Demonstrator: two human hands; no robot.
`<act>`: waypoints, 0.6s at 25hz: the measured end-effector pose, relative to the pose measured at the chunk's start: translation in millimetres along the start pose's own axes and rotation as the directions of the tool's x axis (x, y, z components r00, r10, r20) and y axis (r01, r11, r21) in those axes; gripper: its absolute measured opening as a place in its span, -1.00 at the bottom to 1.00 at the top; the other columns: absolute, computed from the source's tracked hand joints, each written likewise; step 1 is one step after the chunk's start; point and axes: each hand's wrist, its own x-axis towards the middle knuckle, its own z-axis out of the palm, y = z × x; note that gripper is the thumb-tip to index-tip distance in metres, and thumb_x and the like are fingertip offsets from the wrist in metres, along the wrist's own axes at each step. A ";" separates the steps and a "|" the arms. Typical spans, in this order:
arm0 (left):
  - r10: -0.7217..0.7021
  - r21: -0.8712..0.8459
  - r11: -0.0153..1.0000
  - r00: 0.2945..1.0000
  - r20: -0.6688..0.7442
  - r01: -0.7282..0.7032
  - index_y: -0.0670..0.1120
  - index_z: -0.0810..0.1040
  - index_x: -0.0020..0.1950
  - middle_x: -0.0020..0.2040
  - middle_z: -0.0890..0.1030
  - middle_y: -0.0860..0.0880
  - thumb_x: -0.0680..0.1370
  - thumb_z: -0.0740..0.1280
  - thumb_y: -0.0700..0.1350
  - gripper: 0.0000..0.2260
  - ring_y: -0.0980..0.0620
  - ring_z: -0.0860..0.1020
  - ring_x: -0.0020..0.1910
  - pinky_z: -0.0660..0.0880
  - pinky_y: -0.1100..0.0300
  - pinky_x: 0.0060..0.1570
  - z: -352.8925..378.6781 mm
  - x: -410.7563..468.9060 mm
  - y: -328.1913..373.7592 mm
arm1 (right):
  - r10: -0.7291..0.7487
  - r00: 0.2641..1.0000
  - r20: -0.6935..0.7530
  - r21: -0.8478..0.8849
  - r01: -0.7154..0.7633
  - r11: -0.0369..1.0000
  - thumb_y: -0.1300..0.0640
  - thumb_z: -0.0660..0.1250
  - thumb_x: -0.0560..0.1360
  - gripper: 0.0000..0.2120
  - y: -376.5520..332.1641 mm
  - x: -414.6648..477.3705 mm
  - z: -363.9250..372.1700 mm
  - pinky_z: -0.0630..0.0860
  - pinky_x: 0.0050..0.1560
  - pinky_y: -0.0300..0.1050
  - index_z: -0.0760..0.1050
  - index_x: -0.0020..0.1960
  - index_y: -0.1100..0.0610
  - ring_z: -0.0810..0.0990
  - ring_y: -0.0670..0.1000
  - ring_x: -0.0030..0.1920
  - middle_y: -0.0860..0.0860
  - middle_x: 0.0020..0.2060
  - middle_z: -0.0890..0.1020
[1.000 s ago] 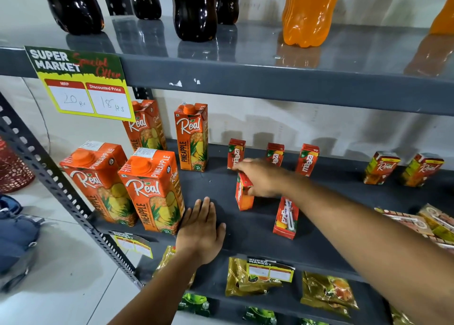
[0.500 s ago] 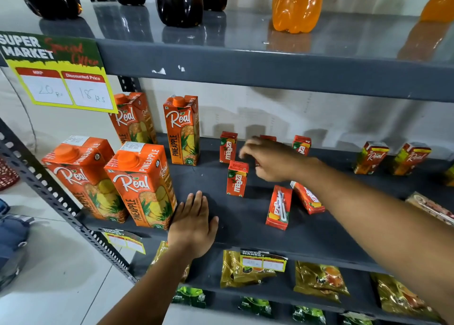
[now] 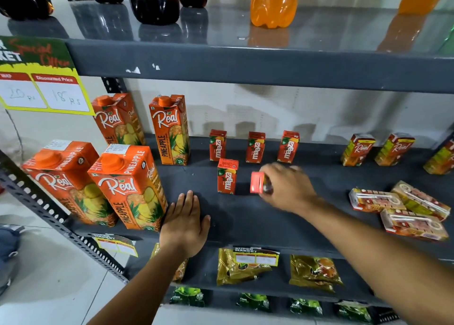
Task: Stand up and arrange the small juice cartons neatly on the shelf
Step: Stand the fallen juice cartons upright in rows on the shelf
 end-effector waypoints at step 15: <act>-0.002 -0.016 1.000 1.000 -0.027 0.001 -0.16 -0.01 0.52 0.57 0.02 -0.10 0.45 -0.30 0.24 -0.25 -0.07 -0.05 0.53 -0.08 0.03 0.47 2.8 -2.0 -1.9 | 0.656 0.754 -0.012 0.459 -0.579 0.674 -0.38 0.46 0.19 -0.07 -33.1 -1.0 7.6 0.54 0.02 0.03 0.26 0.31 0.17 0.50 0.13 0.23 0.11 0.24 0.47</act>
